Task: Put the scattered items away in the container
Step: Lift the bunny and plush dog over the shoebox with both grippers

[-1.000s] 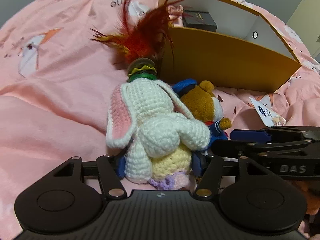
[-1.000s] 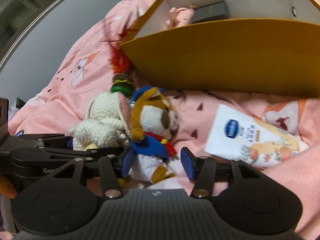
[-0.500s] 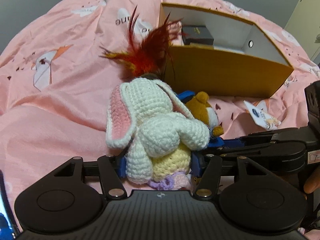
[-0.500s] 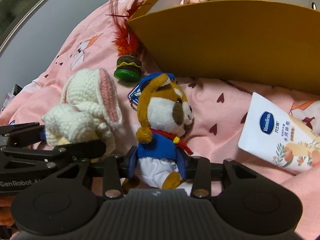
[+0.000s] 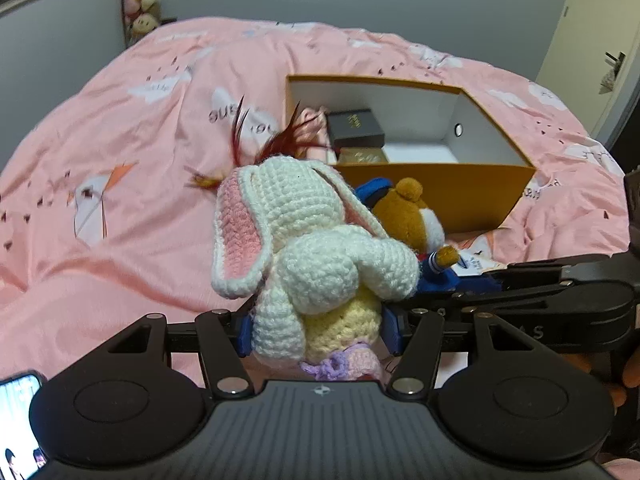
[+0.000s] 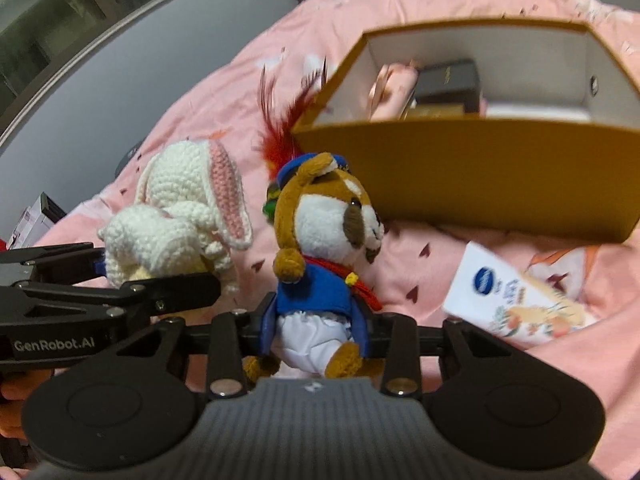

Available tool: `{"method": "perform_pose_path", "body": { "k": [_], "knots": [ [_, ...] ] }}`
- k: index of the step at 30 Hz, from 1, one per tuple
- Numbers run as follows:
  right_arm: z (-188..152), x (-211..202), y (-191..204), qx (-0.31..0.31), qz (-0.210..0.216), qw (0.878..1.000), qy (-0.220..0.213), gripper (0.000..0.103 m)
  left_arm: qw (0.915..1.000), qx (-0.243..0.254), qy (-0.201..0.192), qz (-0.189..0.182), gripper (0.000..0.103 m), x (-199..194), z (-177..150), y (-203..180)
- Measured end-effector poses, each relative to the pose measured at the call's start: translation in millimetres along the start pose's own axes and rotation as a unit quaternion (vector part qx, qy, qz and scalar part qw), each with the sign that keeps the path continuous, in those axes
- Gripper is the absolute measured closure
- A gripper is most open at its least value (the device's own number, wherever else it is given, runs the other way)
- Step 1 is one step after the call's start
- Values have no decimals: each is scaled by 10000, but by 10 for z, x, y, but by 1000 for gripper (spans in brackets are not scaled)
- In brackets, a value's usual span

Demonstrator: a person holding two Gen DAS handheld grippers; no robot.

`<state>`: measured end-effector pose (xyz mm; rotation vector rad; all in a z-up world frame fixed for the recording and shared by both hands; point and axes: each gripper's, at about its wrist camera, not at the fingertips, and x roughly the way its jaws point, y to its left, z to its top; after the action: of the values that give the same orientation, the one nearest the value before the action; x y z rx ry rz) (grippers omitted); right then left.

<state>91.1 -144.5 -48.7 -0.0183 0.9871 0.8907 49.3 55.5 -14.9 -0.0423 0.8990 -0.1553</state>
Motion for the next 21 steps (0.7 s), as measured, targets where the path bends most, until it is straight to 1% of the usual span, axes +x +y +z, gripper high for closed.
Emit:
{"method": "perform_pose_path", "body": {
  "k": [5, 11, 14, 18, 21],
  "knots": [
    [23, -267, 16, -35, -173, 9993, -321, 62, 9998, 148, -141, -74, 36, -108, 74, -96],
    [138, -597, -52, 122, -298, 9969, -723, 62, 9988, 279, -310, -269, 36, -200, 276, -195],
    [241, -808, -126, 272, -303, 9946, -960, 62, 9974, 390, -398, -455, 36, -223, 435, -264],
    [429, -1042, -226, 266, -465, 9913, -1202, 62, 9945, 549, -522, -729, 36, -191, 689, -360],
    [608, -1158, -337, 273, -593, 9899, -1261, 62, 9919, 694, -560, -907, 36, -93, 896, -452]
  ]
}}
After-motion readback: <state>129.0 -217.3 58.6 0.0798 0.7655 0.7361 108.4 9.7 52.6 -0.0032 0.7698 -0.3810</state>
